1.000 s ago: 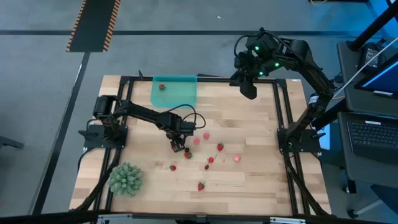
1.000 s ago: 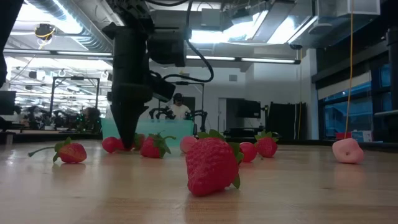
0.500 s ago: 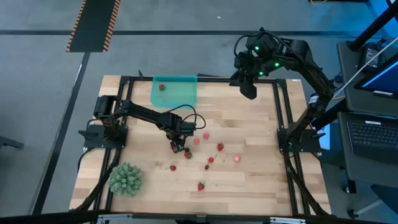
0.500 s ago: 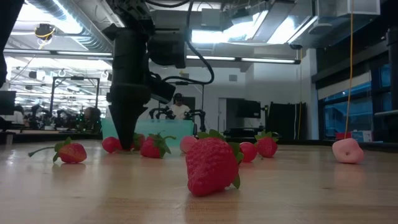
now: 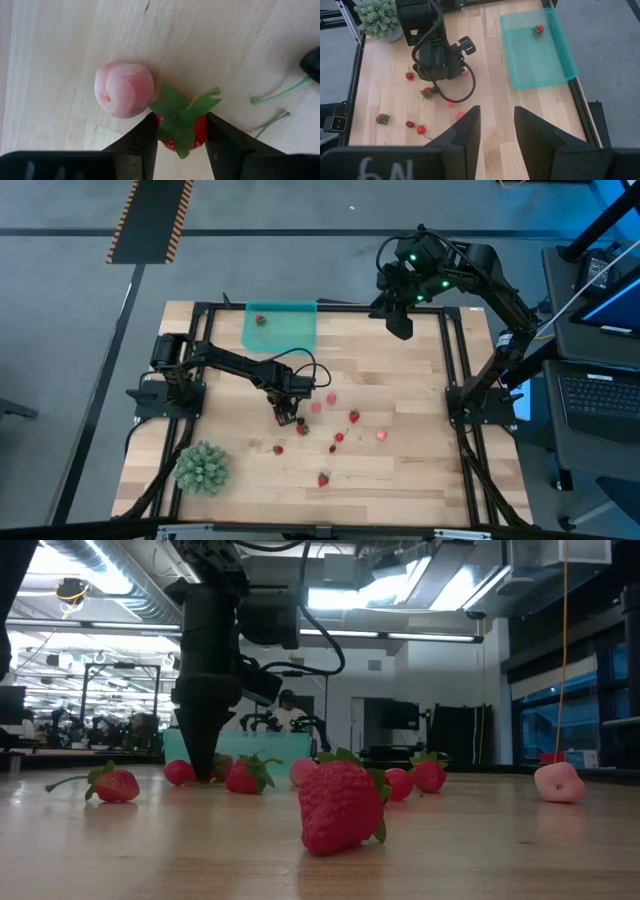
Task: Pick and placing Produce into tupperware
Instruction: Put the red strawberry into the blue bin
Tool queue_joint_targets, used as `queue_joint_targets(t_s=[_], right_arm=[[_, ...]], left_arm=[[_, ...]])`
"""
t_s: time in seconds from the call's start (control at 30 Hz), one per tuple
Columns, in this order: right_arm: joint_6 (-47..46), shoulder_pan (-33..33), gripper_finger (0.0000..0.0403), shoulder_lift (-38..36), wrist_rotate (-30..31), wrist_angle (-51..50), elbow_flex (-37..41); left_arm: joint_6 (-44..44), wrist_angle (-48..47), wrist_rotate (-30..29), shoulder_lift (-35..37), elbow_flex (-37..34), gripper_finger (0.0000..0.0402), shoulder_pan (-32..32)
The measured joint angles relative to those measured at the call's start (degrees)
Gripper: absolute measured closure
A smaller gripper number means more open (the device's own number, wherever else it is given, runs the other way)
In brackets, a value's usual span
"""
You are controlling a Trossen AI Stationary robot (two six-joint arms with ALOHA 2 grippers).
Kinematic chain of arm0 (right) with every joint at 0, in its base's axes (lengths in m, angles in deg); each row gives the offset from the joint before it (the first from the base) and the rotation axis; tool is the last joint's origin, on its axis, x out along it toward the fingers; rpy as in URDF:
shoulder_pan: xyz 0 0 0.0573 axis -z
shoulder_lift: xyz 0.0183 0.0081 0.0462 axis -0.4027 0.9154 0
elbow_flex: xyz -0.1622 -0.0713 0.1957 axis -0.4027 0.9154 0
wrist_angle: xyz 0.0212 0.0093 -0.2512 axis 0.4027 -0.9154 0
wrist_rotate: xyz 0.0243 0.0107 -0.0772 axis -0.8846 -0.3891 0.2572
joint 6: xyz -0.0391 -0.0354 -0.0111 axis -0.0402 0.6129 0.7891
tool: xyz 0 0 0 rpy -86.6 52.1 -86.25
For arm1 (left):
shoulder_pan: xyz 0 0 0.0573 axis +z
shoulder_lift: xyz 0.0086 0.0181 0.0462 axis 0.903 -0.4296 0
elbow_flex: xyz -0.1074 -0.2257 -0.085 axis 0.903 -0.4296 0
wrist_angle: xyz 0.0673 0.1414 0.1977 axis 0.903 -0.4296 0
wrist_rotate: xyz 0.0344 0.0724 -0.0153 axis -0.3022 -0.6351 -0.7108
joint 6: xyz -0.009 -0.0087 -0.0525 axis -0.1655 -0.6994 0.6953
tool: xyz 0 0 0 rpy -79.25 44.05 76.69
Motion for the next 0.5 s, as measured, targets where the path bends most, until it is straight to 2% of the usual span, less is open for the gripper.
queue_joint_targets(t_s=[0.23, 0.37, 0.5], right_arm=[[0.0, 0.0, 0.0282, 0.0, 0.0, 0.0, 0.0], [0.0, 0.0, 0.0282, 0.0, 0.0, 0.0, 0.0], [0.0, 0.0, 0.0282, 0.0, 0.0, 0.0, 0.0]], left_arm=[[2.1, -2.9, 0.2, 0.6, 1.5, 0.0271, 0.0], [2.4, -8.9, 0.1, 1.4, 5.7, 0.0274, 0.3], [-0.4, -16.3, -2.5, 2.3, 11.8, 0.0262, 0.4]])
